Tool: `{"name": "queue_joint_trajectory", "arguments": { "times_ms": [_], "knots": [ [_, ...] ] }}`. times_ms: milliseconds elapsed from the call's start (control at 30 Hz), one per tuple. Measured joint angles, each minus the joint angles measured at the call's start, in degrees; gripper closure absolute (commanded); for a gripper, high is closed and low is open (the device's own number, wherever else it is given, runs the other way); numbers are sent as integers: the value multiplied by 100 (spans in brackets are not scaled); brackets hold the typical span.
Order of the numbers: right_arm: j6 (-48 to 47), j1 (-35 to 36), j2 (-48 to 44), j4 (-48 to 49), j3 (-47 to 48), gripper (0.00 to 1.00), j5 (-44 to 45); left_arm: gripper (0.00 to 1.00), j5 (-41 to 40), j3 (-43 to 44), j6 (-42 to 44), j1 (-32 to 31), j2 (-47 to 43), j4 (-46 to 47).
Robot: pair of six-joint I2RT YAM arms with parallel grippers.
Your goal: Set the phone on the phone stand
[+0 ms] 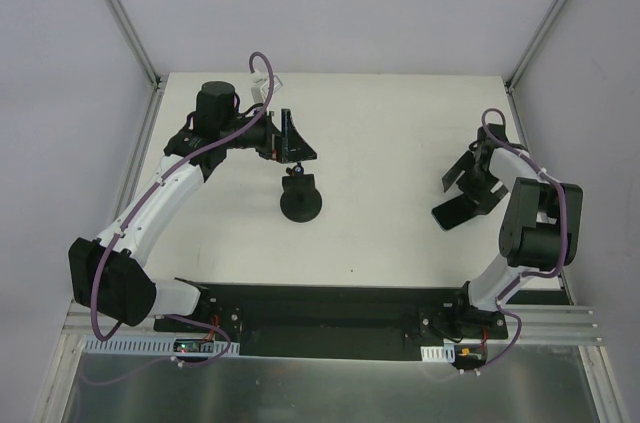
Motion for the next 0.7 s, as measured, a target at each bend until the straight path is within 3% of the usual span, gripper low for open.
{"name": "queue_joint_trajectory", "arguments": {
  "times_ms": [700],
  "knots": [
    [627,-98,-345,-227,-509,2,295,2,0,-2,-7,0,0,0]
  ]
}}
